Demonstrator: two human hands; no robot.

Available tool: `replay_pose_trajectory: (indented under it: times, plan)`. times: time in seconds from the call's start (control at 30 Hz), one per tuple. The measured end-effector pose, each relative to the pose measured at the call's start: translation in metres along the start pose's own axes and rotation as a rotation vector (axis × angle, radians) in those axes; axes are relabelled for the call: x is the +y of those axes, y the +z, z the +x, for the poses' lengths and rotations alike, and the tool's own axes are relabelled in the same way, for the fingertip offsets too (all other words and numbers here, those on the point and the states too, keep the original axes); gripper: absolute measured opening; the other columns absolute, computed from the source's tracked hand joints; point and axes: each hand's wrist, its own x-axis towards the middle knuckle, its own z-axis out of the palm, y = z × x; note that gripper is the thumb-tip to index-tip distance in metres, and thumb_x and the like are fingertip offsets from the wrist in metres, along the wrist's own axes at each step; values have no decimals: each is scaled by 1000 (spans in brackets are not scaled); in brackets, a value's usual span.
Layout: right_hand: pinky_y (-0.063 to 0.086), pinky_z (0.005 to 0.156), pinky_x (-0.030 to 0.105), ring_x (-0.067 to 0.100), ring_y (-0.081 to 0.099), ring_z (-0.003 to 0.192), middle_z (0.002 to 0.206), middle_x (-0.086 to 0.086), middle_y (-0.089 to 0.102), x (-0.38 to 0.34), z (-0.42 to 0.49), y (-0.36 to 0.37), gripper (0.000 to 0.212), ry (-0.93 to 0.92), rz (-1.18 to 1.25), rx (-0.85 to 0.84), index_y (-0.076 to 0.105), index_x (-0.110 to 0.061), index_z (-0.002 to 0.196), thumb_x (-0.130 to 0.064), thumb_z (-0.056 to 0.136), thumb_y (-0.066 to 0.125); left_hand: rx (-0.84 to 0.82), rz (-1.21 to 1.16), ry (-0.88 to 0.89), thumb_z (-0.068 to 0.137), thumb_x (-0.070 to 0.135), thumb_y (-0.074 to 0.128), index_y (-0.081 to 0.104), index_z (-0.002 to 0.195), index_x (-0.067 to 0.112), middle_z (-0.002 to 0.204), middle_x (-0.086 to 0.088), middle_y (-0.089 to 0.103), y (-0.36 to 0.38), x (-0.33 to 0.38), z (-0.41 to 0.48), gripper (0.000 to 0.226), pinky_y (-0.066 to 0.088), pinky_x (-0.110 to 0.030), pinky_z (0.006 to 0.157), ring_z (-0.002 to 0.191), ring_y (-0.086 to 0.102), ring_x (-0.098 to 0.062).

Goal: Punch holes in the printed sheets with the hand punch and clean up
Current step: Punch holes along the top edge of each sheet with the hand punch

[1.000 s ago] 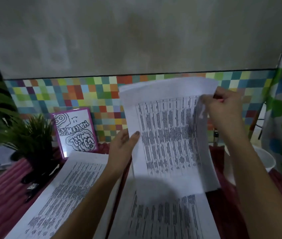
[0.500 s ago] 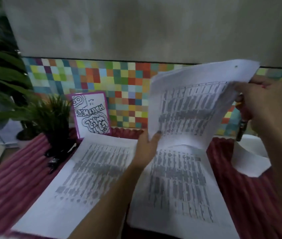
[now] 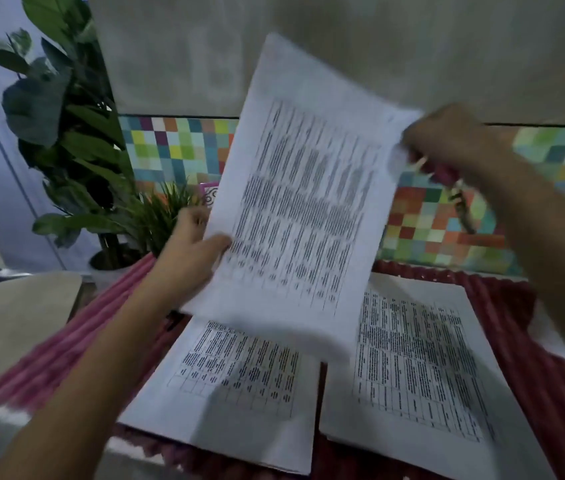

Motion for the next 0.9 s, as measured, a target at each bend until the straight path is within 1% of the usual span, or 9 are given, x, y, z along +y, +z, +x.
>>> replay_pose_trajectory:
  times: [0.2,0.27,0.37,0.43,0.5,0.57,0.67,0.73,0.9]
  plan:
    - [33,48,23,24,45,52,67,17,49,30,-39,132,21,71,-145,-447,58,0,74,-7,90,45,-16,348,-241,88,8,67,47,114,16,99,-1,59,-54,-73,-45,34,47,-33,64,75,56,-16]
    - [37,51,27,23,47,58,71,15,50,41,-54,162,16,116,-177,-564,58,1,84,-7,91,46,-48,401,-281,85,8,69,53,107,21,102,-3,63,-59,-96,-53,30,53,-40,74,82,61,-18]
    - [38,50,22,13,44,57,70,2,48,56,-59,188,18,142,-169,-586,49,-11,73,-9,90,51,-59,472,-319,82,8,65,59,96,26,93,0,67,-58,-112,-61,23,54,-34,68,79,66,-18]
    - [34,49,23,12,41,56,68,1,46,64,-54,202,25,147,-225,-548,44,-15,66,-12,90,51,-68,589,-224,78,11,64,64,95,19,80,8,67,-55,-115,-63,19,48,-29,65,74,64,-11]
    - [30,48,25,14,40,54,65,2,44,65,-53,210,26,151,-262,-504,41,-13,63,-15,88,50,-45,682,-117,76,10,63,58,74,18,61,10,59,-53,-113,-64,10,41,-27,58,60,55,-2]
    - [26,47,25,14,37,53,61,1,41,67,-52,214,29,139,-292,-490,37,-13,60,-17,87,49,-20,738,-64,77,8,62,49,60,21,51,5,50,-51,-111,-64,24,34,-23,51,51,45,-2]
    - [23,45,25,15,32,50,57,-1,34,69,-51,218,32,157,-268,-470,34,-14,59,-17,87,49,10,826,-29,77,9,62,57,63,15,53,1,44,-49,-108,-62,16,30,-27,49,51,39,-7]
    - [29,48,25,18,42,56,61,0,40,70,-52,221,27,158,-279,-436,38,-14,62,-20,85,51,19,841,-37,79,12,62,63,71,13,56,2,41,-48,-108,-60,8,29,-28,50,53,39,-8]
    - [41,58,28,23,53,69,71,1,50,68,-54,224,20,161,-278,-386,45,-13,71,-24,86,53,49,890,-73,76,11,59,50,51,20,48,-1,49,-43,-115,-57,28,29,-27,47,49,49,-13]
